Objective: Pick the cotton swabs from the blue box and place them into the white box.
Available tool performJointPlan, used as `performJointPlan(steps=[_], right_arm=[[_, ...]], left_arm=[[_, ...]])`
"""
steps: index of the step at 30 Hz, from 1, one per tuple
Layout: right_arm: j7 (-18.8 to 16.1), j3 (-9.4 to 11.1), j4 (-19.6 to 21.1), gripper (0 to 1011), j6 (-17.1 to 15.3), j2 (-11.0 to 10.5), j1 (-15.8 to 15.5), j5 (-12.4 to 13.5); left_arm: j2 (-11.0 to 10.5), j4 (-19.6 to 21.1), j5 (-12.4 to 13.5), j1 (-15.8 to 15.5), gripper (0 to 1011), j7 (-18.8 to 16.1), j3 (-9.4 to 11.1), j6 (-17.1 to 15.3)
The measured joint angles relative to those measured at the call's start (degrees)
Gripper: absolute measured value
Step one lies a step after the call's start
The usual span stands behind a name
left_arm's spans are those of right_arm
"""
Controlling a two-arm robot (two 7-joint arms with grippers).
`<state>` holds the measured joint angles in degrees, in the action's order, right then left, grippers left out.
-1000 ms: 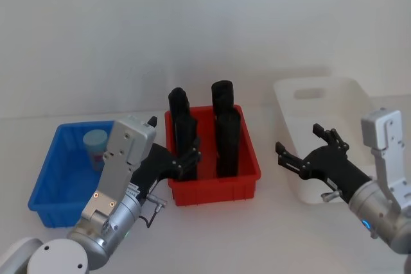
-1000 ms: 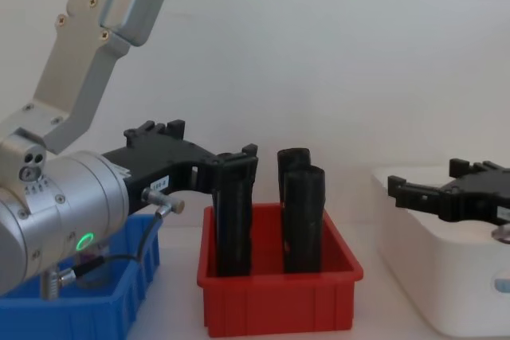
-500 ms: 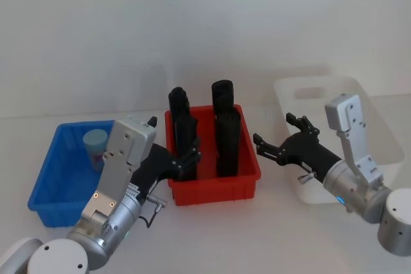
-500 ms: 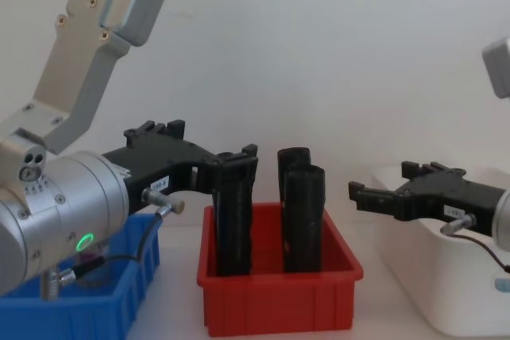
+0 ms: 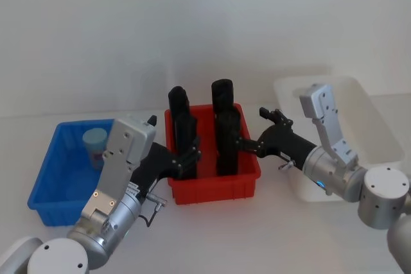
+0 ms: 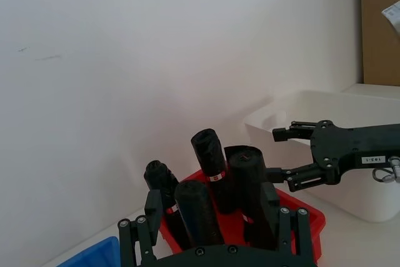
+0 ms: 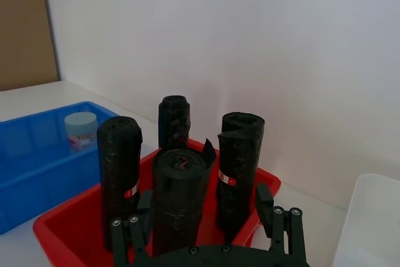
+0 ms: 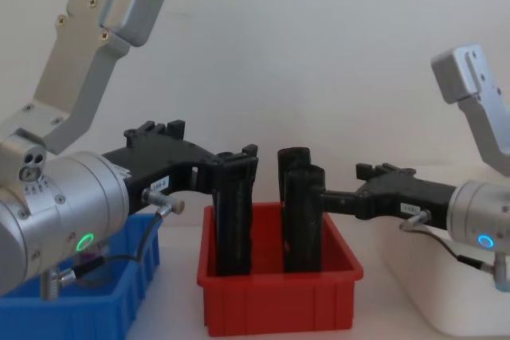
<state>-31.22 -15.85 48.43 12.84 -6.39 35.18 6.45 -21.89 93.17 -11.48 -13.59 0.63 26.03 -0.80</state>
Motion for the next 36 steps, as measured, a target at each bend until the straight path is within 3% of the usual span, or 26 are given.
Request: performJointPlan(steps=[17,24,30,31,36], right_arm=[[-6.89,-0.93,-21.66,996,6.64,4.36,12.07,1.58],[-8.77,-0.71,-30.65,835,8.86,5.94,16.80,2.21],[-10.13,-0.31,-35.05,677,9.87,6.73,19.17,2.74],[-10.45,-0.22,-35.99,610,10.11,6.88,19.68,2.87],[-11.36,0.23,-38.73,527,10.95,7.36,21.22,3.22]], left_arm=[[0.00,0.00,0.00,0.00,1000,0.00,0.00,0.00],[0.00,0.00,0.00,0.00,1000,-0.01,0.00,0.00],[0.00,0.00,0.00,0.00,1000,0.00,0.00,0.00],[0.00,0.00,0.00,0.00,1000,0.00,0.00,0.00],[0.00,0.00,0.00,0.00,1000,0.00,0.00,0.00]])
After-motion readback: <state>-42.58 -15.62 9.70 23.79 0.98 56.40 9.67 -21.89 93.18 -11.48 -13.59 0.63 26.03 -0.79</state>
